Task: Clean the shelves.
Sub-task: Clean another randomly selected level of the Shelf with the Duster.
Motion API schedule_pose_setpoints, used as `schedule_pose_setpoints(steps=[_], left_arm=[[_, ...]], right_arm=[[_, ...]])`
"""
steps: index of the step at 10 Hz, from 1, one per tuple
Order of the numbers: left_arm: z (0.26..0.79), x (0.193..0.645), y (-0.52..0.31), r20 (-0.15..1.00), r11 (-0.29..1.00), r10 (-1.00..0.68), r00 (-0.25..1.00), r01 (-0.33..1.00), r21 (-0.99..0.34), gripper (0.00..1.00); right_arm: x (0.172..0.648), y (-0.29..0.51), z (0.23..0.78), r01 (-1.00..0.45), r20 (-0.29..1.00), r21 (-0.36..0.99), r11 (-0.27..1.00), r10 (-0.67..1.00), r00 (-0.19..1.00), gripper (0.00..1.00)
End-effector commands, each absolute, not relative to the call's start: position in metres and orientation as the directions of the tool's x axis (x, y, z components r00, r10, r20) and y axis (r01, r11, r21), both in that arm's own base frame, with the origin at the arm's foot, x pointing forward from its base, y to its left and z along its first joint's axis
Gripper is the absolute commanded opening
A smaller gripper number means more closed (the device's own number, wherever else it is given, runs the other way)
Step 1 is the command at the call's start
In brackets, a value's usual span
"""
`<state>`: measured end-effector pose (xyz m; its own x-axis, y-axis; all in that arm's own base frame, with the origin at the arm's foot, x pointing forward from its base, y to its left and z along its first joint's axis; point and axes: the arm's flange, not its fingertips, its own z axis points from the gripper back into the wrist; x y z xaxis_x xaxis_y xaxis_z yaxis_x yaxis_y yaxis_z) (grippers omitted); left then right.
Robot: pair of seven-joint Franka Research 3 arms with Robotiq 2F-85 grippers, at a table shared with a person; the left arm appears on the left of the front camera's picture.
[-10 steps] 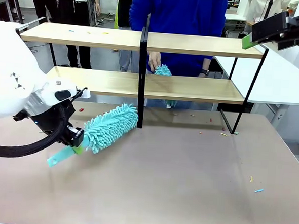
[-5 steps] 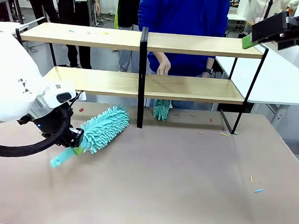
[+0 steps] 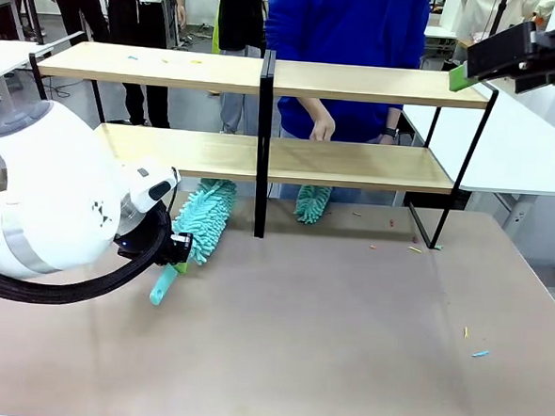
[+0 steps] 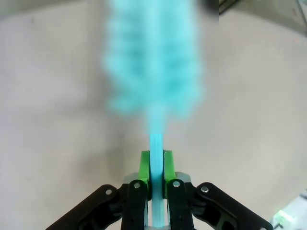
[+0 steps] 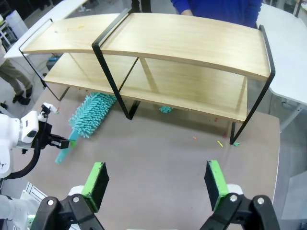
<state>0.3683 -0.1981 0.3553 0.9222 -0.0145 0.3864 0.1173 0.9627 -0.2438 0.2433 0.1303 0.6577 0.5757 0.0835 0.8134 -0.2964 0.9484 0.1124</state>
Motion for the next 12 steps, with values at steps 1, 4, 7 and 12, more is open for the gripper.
schedule_pose_setpoints(steps=[1,4,7,12], left_arm=[[0.356,0.381,-0.197,0.368,0.985,0.034,0.929,0.031,-0.171,0.13],[0.352,0.385,-0.194,0.346,0.991,0.054,0.937,-0.006,-0.137,0.13],[0.354,0.393,-0.179,0.275,0.988,0.126,0.953,-0.095,-0.125,0.13],[0.361,0.409,-0.156,0.24,0.941,0.334,0.911,-0.307,-0.146,0.13]], right_arm=[[0.244,0.13,0.658,-0.297,0.814,0.118,0.948,0.078,0.575,1.0],[0.244,0.13,0.658,-0.297,0.814,0.118,0.948,0.078,0.575,1.0],[0.244,0.13,0.658,-0.297,0.814,0.118,0.948,0.078,0.575,1.0],[0.244,0.13,0.658,-0.297,0.814,0.118,0.948,0.078,0.575,1.0]])
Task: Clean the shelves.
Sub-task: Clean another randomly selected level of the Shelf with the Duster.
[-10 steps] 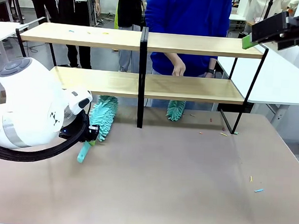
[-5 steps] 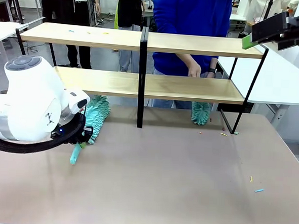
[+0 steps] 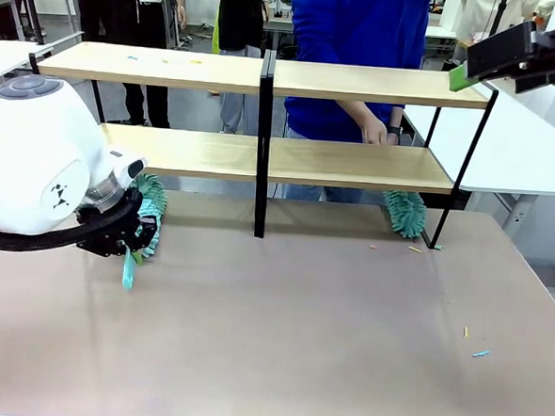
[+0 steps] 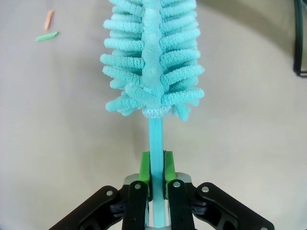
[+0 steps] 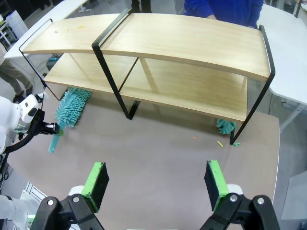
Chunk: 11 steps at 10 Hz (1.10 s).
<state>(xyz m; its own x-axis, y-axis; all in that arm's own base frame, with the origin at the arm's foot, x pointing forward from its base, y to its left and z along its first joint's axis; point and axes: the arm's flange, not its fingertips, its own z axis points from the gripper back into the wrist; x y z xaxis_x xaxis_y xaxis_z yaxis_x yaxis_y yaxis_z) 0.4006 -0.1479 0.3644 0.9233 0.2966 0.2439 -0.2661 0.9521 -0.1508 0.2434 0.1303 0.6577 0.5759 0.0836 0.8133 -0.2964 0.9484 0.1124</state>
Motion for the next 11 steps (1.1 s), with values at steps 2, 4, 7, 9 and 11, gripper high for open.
schedule_pose_setpoints(steps=[2,4,7,9,11], left_arm=[[0.359,0.419,-0.151,0.234,0.902,0.426,0.874,-0.388,-0.19,0.13],[0.36,0.421,-0.146,0.217,0.879,0.475,0.853,-0.446,-0.17,0.13],[0.36,0.42,-0.144,0.16,0.861,0.507,0.847,-0.487,-0.149,0.13],[0.373,0.408,-0.137,0.097,0.847,0.529,0.843,-0.519,-0.114,0.13],[0.385,0.387,-0.123,0.004,0.84,0.541,0.841,-0.54,-0.05,0.13]], right_arm=[[0.244,0.13,0.658,-0.297,0.814,0.118,0.948,0.078,0.575,1.0],[0.244,0.13,0.658,-0.297,0.814,0.118,0.948,0.078,0.575,1.0],[0.244,0.13,0.658,-0.297,0.814,0.118,0.948,0.078,0.575,1.0],[0.244,0.13,0.658,-0.297,0.814,0.118,0.948,0.078,0.575,1.0],[0.244,0.13,0.658,-0.297,0.814,0.118,0.948,0.078,0.575,1.0]])
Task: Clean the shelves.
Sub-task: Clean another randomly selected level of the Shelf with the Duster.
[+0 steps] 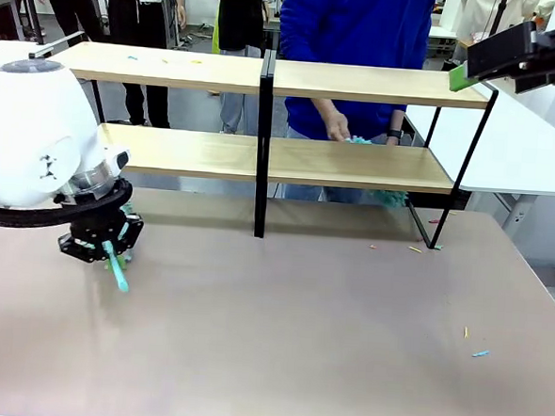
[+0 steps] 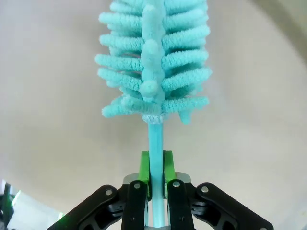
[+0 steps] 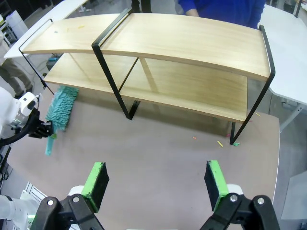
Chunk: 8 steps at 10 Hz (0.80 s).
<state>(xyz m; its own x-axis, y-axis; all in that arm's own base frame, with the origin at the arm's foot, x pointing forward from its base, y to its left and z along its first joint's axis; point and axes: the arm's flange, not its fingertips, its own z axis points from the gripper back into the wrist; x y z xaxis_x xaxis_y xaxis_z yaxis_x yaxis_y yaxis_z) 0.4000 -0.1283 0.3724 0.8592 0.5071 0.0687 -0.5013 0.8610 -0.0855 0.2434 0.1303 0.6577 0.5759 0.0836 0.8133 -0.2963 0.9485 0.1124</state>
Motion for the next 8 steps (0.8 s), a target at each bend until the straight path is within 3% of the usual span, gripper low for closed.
schedule_pose_setpoints(steps=[1,4,8], left_arm=[[0.389,0.376,-0.116,-0.025,0.837,0.546,0.837,-0.546,-0.011,0.13],[0.398,0.343,-0.106,-0.115,0.885,0.465,0.878,-0.465,0.027,0.13],[0.414,0.319,-0.09,-0.091,0.909,0.413,0.906,-0.417,-0.032,0.13]], right_arm=[[0.244,0.13,0.658,-0.297,0.814,0.118,0.948,0.078,0.575,1.0],[0.244,0.13,0.658,-0.297,0.814,0.118,0.948,0.078,0.575,1.0],[0.244,0.13,0.658,-0.297,0.814,0.118,0.948,0.078,0.575,1.0]])
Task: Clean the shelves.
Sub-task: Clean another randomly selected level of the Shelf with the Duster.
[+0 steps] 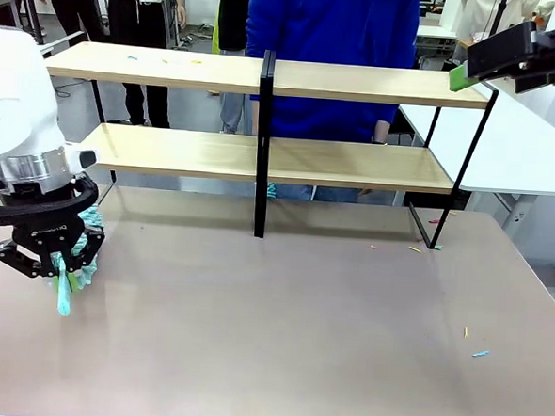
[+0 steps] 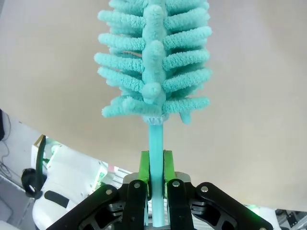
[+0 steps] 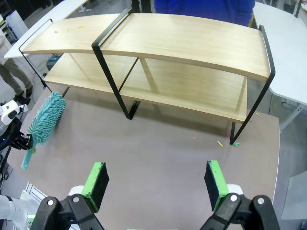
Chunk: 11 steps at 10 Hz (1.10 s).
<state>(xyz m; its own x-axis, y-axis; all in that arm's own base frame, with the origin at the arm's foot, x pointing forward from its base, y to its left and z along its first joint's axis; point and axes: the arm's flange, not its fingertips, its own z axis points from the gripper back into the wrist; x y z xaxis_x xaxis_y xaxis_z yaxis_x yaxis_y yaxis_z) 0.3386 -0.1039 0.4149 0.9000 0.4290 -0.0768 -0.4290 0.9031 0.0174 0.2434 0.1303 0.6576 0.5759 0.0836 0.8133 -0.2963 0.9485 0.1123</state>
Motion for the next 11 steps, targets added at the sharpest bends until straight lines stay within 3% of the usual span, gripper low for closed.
schedule_pose_setpoints(steps=[1,4,5,7,11], left_arm=[[0.422,0.312,-0.084,-0.096,0.932,0.346,0.933,-0.353,-0.079,0.13],[0.457,0.285,-0.049,-0.01,0.96,0.119,0.993,-0.117,-0.255,0.13],[0.468,0.28,-0.037,0.03,0.949,0.11,0.994,-0.096,-0.302,0.13],[0.48,0.271,-0.019,0.035,0.936,0.026,0.999,-0.012,-0.351,0.13],[0.495,0.262,0.023,0.014,0.816,-0.329,0.944,0.292,-0.498,0.13]], right_arm=[[0.244,0.13,0.658,-0.297,0.814,0.118,0.948,0.078,0.575,1.0],[0.244,0.13,0.658,-0.297,0.814,0.118,0.948,0.078,0.575,1.0],[0.244,0.13,0.658,-0.297,0.814,0.118,0.948,0.078,0.575,1.0],[0.244,0.13,0.658,-0.297,0.814,0.118,0.948,0.078,0.575,1.0],[0.244,0.13,0.658,-0.297,0.814,0.118,0.948,0.078,0.575,1.0]])
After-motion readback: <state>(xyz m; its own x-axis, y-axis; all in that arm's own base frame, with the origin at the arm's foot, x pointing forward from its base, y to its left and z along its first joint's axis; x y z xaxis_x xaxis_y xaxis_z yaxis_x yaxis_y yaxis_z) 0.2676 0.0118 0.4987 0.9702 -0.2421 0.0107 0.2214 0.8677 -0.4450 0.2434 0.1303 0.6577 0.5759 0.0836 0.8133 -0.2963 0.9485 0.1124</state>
